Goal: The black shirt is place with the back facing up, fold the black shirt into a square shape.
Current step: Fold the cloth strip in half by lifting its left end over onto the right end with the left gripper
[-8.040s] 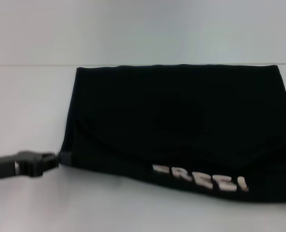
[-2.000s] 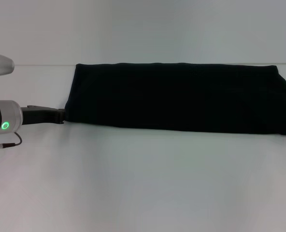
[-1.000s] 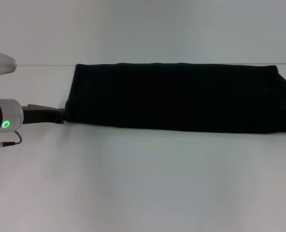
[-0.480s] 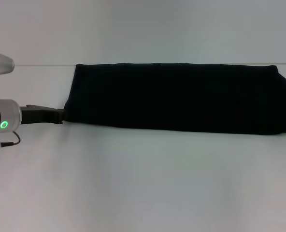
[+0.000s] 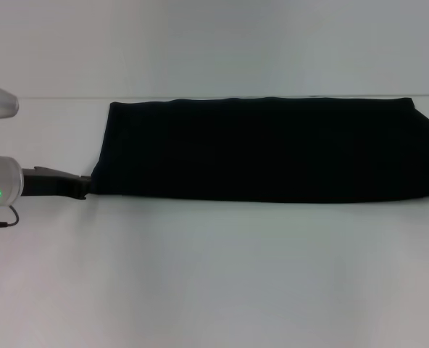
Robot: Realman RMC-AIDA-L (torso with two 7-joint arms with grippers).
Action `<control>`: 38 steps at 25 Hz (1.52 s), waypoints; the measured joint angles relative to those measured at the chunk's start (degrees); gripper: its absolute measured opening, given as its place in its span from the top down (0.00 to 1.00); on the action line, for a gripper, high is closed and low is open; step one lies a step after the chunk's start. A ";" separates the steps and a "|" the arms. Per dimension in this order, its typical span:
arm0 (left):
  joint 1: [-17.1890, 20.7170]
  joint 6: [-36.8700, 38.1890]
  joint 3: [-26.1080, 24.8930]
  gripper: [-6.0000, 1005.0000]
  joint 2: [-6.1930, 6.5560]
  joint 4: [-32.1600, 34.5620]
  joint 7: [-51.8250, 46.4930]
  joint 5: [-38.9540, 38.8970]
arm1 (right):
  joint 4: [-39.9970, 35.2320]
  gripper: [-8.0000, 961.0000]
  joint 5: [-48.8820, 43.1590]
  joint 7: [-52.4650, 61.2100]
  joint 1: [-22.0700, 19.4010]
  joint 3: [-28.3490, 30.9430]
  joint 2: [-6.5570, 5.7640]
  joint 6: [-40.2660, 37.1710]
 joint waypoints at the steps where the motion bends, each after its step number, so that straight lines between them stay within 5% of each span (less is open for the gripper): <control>1: 0.08 0.10 -0.01 1.00 0.02 0.11 0.00 0.37 | 0.00 0.95 -0.03 0.07 -0.05 -0.02 -0.01 0.00; 18: 1.38 4.78 -1.30 1.00 0.11 3.13 0.08 0.40 | -0.70 0.90 0.15 0.53 -1.22 0.42 0.16 -2.08; 26: 1.63 6.92 -3.36 0.91 0.26 4.39 -0.04 -2.76 | -3.96 0.88 0.28 1.36 -2.86 0.56 0.34 -6.26; 31: 1.72 9.48 -5.47 0.86 0.71 4.71 -0.06 -2.92 | -6.83 0.73 0.28 2.74 -5.05 1.15 0.11 -6.09; 38: 2.17 17.54 -8.07 0.59 0.92 7.64 -4.99 -2.94 | -13.60 0.46 3.05 1.27 -6.72 6.87 0.20 -15.70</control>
